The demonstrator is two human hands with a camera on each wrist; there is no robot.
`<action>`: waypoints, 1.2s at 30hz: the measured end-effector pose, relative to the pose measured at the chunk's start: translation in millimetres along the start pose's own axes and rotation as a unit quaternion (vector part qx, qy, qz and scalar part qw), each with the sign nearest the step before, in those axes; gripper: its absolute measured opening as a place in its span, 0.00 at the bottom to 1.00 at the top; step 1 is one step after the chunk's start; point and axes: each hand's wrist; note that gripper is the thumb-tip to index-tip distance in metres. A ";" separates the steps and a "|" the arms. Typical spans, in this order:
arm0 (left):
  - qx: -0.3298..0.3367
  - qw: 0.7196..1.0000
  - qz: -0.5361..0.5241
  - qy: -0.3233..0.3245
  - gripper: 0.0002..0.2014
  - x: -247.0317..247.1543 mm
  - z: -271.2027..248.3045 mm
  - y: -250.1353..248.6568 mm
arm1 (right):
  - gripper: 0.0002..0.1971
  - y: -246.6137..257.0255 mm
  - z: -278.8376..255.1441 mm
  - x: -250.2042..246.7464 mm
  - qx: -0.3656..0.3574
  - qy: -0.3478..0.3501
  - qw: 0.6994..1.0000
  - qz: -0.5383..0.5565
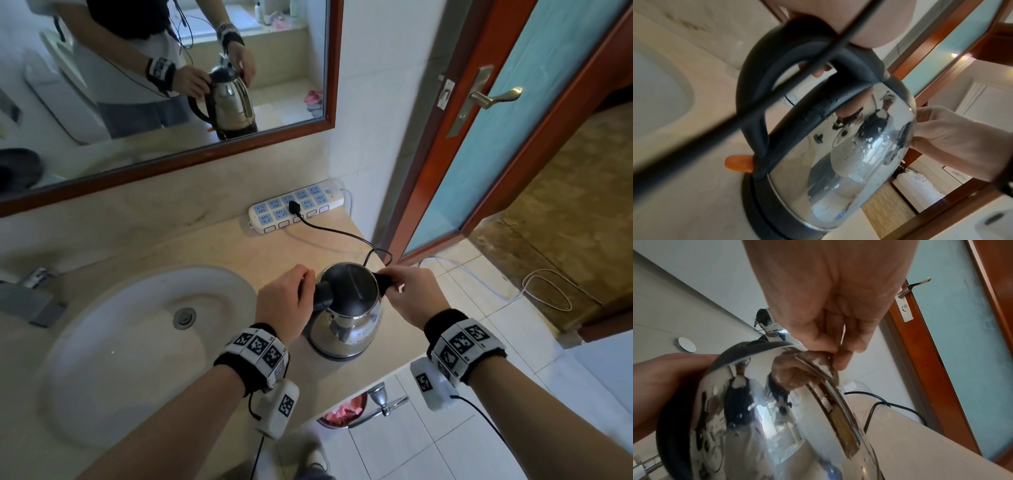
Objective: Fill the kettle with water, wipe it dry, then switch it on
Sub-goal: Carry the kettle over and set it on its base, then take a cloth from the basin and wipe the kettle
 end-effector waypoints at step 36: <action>-0.076 0.978 0.184 -0.059 0.08 -366.2 23.9 50.1 | 0.13 395.6 52.8 -20.7 -0.262 0.069 0.953 -0.138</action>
Point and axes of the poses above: each hand's wrist, its own z-axis towards the middle knuckle, its own x-axis out of the palm, y = z × x
